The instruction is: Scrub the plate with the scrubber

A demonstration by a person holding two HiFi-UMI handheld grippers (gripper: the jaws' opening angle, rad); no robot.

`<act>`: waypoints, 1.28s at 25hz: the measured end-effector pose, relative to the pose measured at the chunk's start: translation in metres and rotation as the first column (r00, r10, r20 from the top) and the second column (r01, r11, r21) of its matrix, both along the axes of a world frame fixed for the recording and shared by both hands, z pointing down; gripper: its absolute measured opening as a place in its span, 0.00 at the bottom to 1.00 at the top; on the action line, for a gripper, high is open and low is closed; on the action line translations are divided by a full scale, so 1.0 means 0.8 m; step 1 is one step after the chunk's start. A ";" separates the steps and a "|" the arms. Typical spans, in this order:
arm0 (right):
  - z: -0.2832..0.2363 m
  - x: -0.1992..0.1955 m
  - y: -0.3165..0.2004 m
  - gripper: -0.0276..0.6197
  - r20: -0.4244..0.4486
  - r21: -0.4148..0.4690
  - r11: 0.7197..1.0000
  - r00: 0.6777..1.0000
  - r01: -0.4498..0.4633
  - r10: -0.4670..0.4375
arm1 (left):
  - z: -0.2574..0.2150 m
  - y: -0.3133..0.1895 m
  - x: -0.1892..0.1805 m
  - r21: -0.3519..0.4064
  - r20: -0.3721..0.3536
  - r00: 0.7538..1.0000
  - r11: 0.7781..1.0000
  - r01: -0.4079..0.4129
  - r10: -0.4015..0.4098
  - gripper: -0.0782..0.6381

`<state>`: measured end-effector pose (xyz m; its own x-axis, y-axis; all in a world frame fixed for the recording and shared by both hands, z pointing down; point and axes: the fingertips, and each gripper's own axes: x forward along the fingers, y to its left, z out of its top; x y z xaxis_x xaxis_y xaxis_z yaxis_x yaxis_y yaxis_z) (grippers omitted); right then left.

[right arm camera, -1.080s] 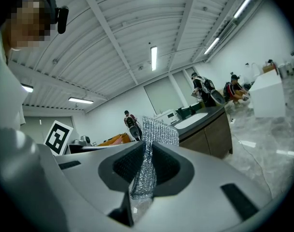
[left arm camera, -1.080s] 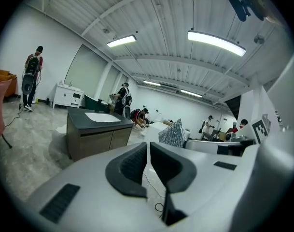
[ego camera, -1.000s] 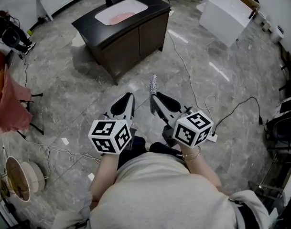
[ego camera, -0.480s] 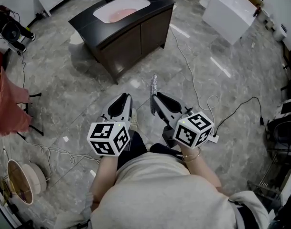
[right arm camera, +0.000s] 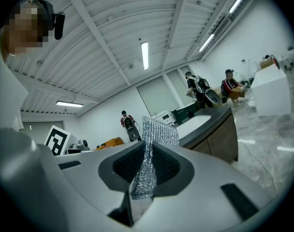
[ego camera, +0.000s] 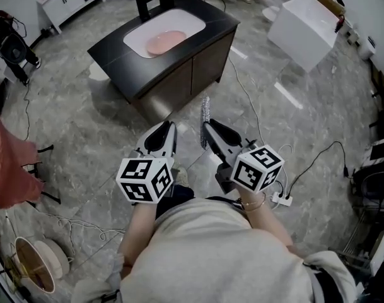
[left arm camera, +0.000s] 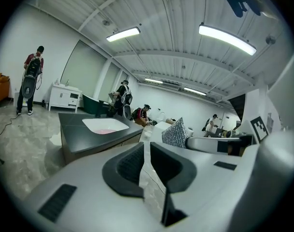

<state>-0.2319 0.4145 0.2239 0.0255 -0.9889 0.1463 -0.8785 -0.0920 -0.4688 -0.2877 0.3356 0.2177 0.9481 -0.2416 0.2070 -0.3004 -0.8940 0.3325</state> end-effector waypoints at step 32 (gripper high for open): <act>0.021 0.224 -0.227 0.14 0.018 -0.053 0.998 1.000 -0.015 0.016 | 0.024 -0.245 0.183 -0.065 0.026 0.997 0.995 0.072 -0.070 0.16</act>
<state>-0.0528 0.2332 0.2410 0.0372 -0.9794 0.1987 -0.8679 -0.1303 -0.4794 -0.1411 0.1400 0.2372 0.9237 -0.2932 0.2465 -0.3706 -0.8465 0.3821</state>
